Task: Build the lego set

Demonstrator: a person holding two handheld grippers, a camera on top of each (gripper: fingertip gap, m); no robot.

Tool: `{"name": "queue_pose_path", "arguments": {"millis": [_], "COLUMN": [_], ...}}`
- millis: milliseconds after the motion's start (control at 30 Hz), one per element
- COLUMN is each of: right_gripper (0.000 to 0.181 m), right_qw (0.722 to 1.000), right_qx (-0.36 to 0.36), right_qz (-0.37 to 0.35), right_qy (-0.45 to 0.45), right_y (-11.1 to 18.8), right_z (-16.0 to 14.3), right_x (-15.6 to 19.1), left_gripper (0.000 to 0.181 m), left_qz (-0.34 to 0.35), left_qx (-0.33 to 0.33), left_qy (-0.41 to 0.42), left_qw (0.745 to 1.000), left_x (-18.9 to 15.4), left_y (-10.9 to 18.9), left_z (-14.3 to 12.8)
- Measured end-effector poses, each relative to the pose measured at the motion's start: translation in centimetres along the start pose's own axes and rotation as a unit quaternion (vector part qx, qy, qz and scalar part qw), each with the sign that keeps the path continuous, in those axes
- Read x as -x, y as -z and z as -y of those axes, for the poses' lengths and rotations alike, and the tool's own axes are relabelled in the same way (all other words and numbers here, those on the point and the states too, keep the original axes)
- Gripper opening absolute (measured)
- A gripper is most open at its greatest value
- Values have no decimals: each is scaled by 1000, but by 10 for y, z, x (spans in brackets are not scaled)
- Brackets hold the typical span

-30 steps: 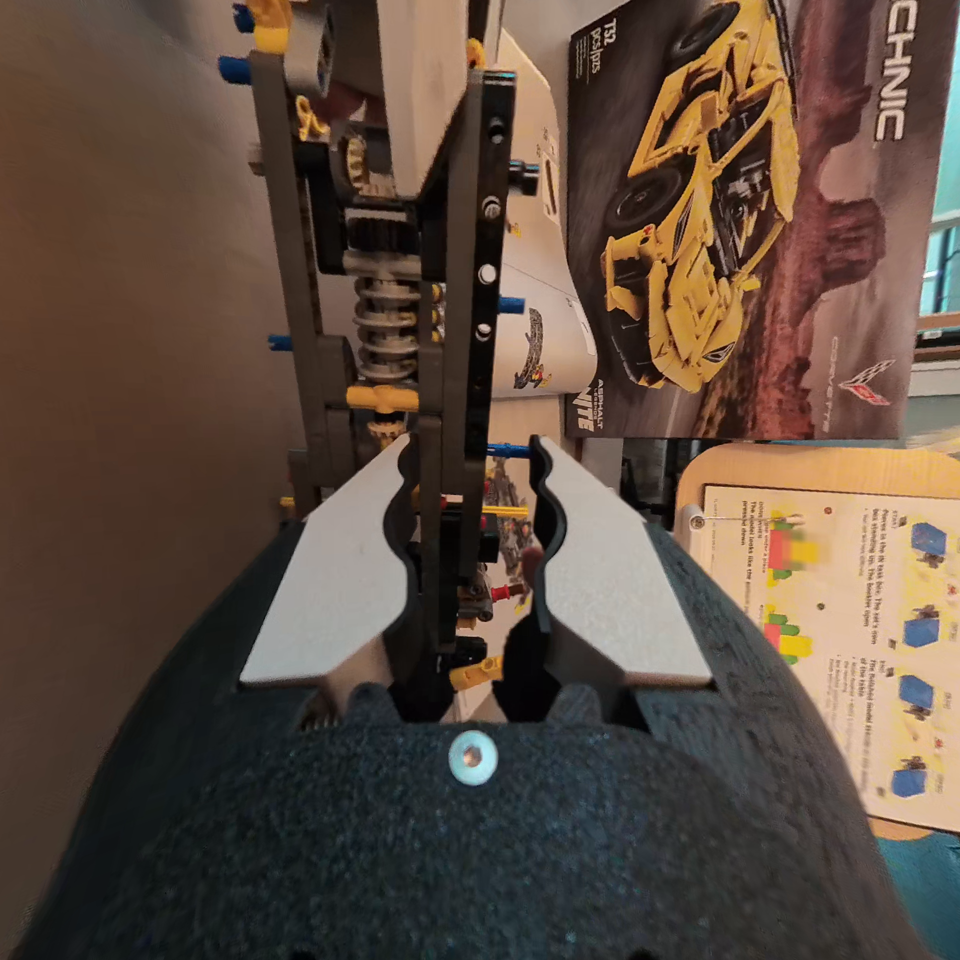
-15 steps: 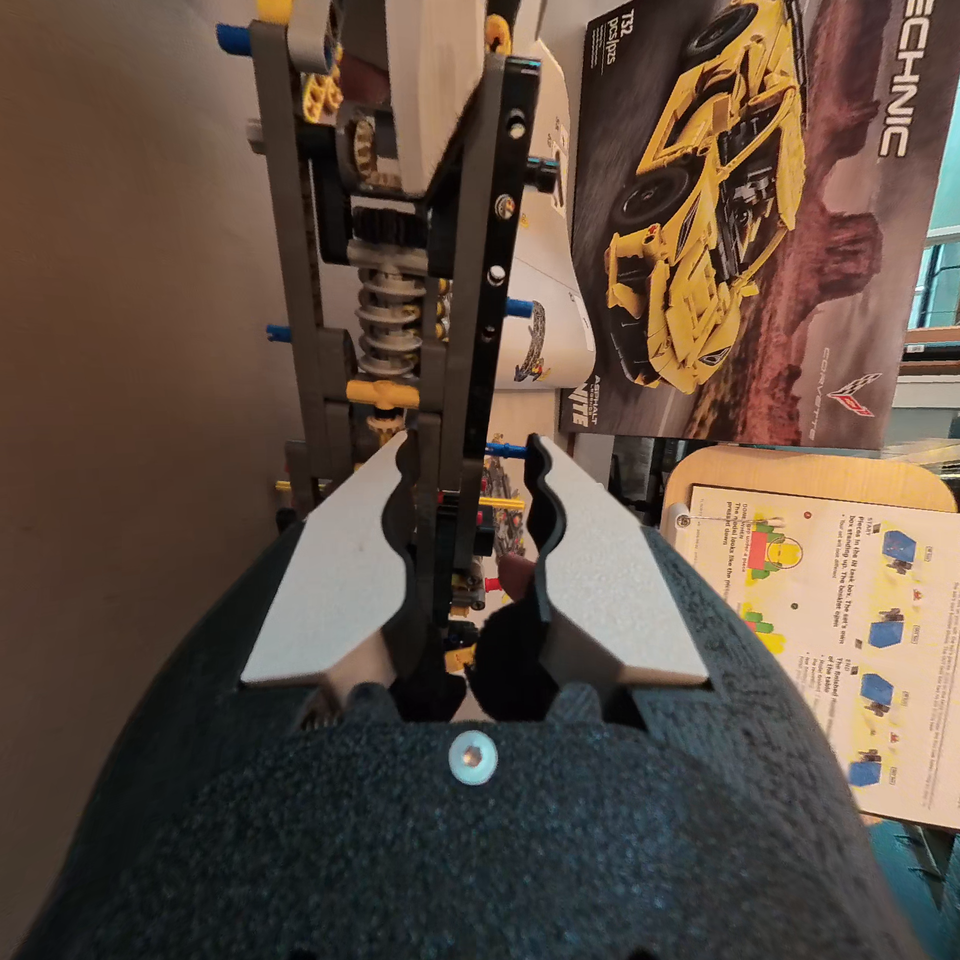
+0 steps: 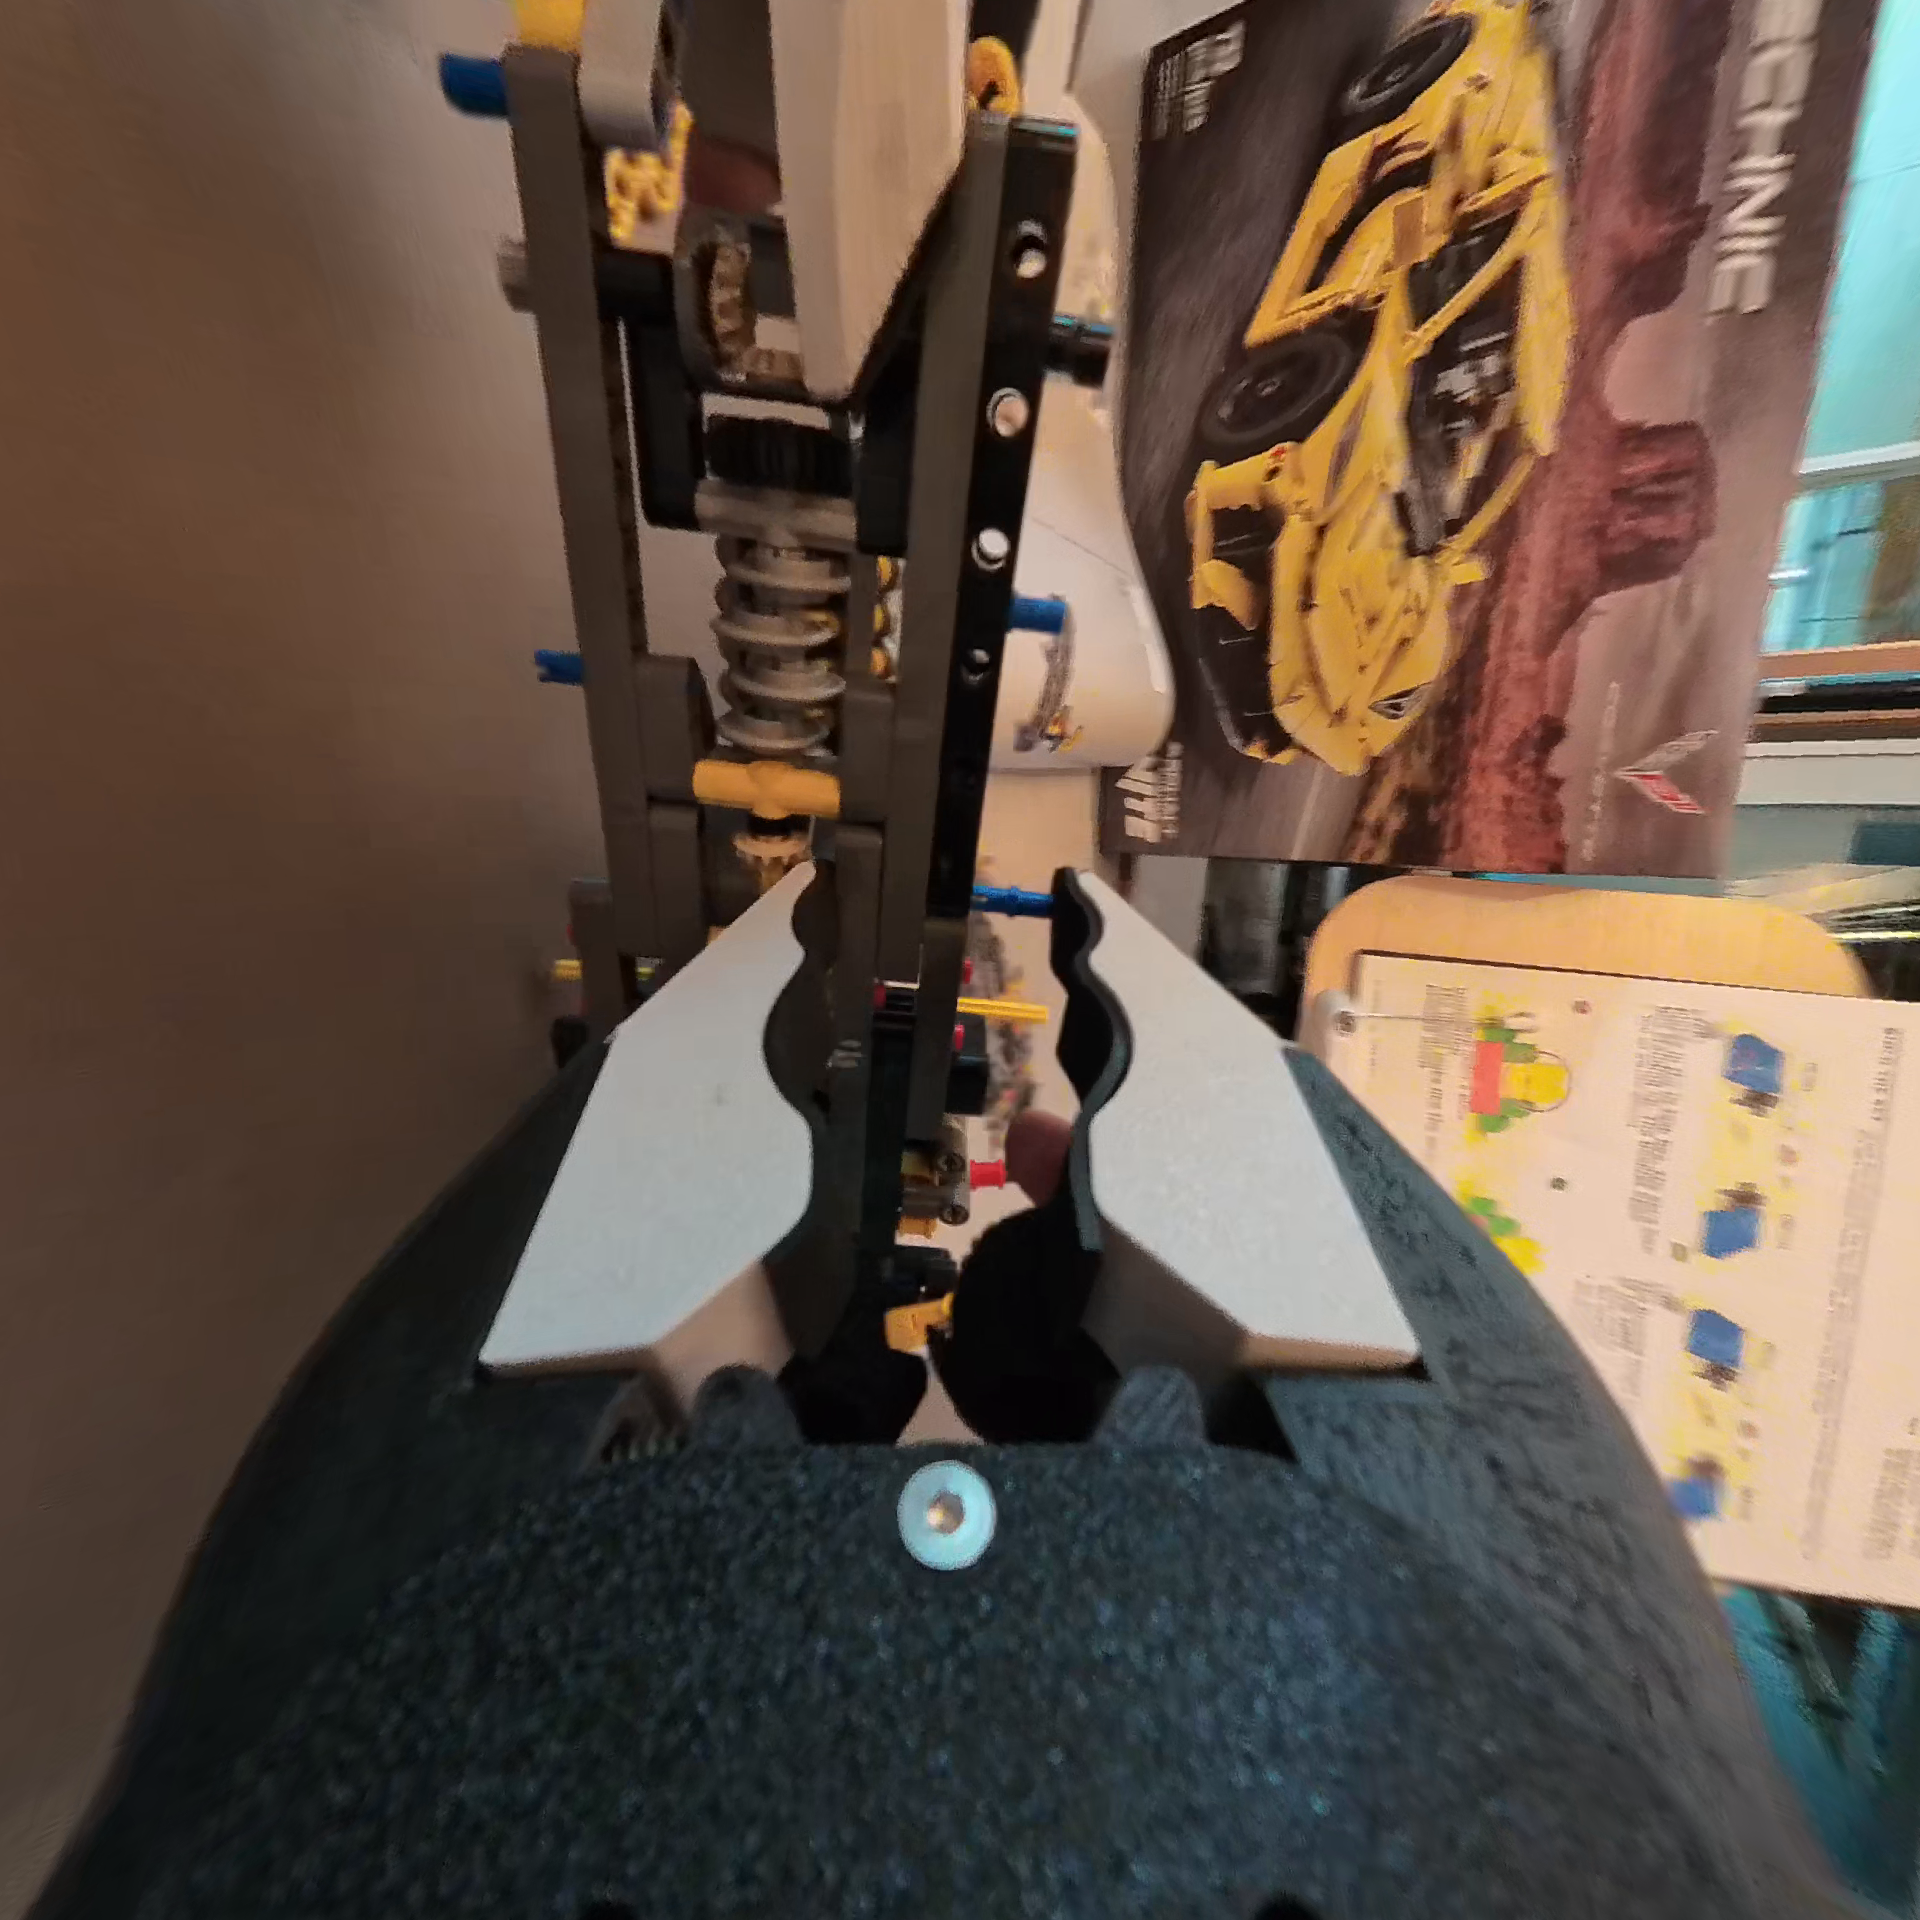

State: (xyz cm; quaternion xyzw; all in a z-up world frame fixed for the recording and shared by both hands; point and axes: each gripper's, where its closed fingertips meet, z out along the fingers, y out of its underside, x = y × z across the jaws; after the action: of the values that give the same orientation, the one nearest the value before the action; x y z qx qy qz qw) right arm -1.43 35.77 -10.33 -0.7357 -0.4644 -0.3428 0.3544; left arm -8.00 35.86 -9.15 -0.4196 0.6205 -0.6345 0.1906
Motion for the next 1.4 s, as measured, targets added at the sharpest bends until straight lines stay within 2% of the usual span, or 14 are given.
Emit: {"name": "queue_pose_path", "arguments": {"millis": [200,267,333,400,433,467,533,600,700,733,867,1000,1133,1400], "right_gripper": [42,42,41,42,42,42,42,42,42,42,42,42,42,42], "right_qw": [987,977,960,948,939,927,906,903,913,914,918,920,925,930], "right_qx": [-13,-29,-40,-46,-59,-77,-96,-89,-79,-79,-78,-73,-65,-68], "right_qz": [-148,-202,-264,-303,-324,-349,-391,-394,-367,-363,-351,-342,-331,-315], "right_qy": [55,66,79,89,99,112,132,148,158,162,166,178,177,177], "right_y": [27,36,47,55,60,66,74,66,52,51,44,36,31,26], "right_z": [8,6,1,-4,-2,4,13,14,11,12,14,16,15,18], "right_x": [-18,-21,-26,-27,-26,-25,-24,-19,-7,-4,7,16,19,27], "left_gripper": [31,44,48,48,49,51,74,79,80,79,60,33,31,13], "left_qz": [10,-31,-67,-63,-52,-48,-91,-119,-20,-11,-14,11,22,34], "left_qx": [-33,-63,-122,-171,-166,-146,-97,-64,-12,-3,91,153,234,289], "left_qy": [-87,-42,33,103,135,166,221,240,184,165,131,124,81,57], "left_qw": [996,997,990,978,976,974,966,961,983,986,987,980,969,955], "left_x": [-27,-37,-33,-12,0,8,0,-10,7,4,-18,-15,-12,-7], "left_y": [0,6,25,40,39,32,13,3,6,8,-5,-19,-28,-35], "left_z": [14,26,47,60,55,46,26,19,12,15,11,11,-6,-24]}}
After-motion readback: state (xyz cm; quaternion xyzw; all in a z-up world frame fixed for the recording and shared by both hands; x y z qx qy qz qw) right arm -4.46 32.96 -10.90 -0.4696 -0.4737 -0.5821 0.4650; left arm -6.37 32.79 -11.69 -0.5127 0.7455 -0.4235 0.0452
